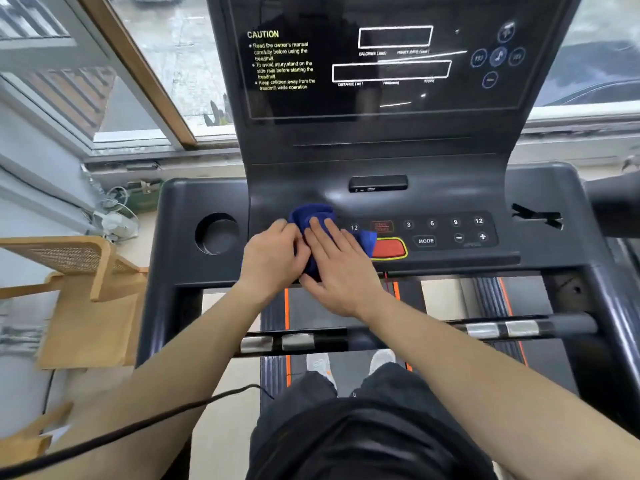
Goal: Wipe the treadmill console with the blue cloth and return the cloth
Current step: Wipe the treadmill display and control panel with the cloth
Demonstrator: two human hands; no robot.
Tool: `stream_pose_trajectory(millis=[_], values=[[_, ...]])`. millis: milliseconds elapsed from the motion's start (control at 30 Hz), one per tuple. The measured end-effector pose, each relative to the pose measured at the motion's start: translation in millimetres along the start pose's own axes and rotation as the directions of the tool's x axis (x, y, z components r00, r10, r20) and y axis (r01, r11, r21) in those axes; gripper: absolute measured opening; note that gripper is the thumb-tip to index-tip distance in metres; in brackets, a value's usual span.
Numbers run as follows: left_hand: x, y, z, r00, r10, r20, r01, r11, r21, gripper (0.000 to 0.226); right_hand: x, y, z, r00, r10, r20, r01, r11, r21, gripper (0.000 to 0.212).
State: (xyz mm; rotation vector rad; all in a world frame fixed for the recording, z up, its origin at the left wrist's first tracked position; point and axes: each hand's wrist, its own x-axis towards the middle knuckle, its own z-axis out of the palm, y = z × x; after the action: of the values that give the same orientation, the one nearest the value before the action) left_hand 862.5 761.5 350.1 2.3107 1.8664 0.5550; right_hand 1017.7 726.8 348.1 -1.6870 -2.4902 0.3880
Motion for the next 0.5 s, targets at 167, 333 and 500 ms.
stream_pose_trajectory(millis=[167, 333, 500], values=[[-13, 11, -6, 0.999, 0.039, 0.006, -0.039, 0.998, 0.044, 0.025, -6, 9, -3, 0.997, -0.067, 0.033, 0.067, 0.998, -0.003, 0.077], [24, 23, 13, 0.991, -0.130, -0.037, 0.131, 0.990, 0.043, 0.033, 37, 23, -24, 0.993, -0.013, 0.115, 0.013, 1.000, -0.004, 0.074], [-10, 44, 13, 0.986, 0.131, -0.101, -0.120, 0.987, 0.103, 0.015, -11, 27, -8, 0.999, -0.037, -0.023, 0.036, 0.998, -0.046, 0.067]])
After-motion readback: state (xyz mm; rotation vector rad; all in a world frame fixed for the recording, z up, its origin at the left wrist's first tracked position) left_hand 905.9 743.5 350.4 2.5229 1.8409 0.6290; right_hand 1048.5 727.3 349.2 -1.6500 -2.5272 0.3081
